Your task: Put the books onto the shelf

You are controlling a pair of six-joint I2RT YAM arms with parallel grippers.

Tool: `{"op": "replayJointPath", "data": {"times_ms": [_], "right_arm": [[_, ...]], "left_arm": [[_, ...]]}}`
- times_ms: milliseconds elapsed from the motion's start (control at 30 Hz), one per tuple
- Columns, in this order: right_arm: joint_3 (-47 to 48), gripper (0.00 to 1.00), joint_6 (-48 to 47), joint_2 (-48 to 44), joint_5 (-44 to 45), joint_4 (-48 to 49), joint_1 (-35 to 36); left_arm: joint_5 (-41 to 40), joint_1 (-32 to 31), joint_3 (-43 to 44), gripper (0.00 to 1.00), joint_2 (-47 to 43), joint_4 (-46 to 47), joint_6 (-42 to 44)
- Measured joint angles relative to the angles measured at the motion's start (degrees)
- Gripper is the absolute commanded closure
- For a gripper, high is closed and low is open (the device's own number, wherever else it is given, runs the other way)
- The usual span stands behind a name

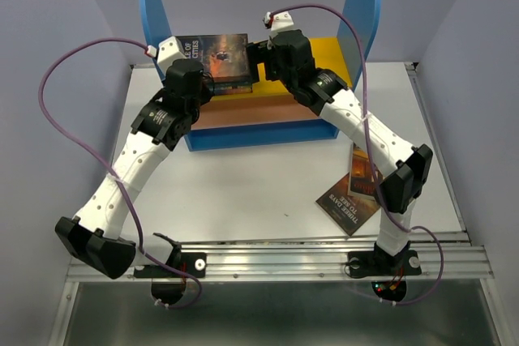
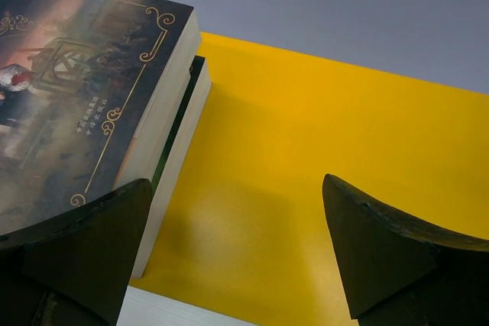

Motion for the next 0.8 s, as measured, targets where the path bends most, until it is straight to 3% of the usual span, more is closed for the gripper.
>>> {"op": "replayJointPath", "data": {"times_ms": [667, 767, 800], "right_arm": [[2.7, 0.0, -1.5, 1.9, 0.5, -1.0, 0.0], [2.7, 0.0, -1.4, 1.9, 1.6, -1.0, 0.2], [2.7, 0.0, -1.2, 1.9, 2.7, -1.0, 0.3]], "left_arm": [[-0.2, 0.1, 0.0, 1.0, -0.9, 1.7, 0.1], [0.2, 0.1, 0.0, 0.79, -1.2, 1.7, 0.1], [0.5, 0.1, 0.0, 0.67, -1.4, 1.6, 0.5]]}}
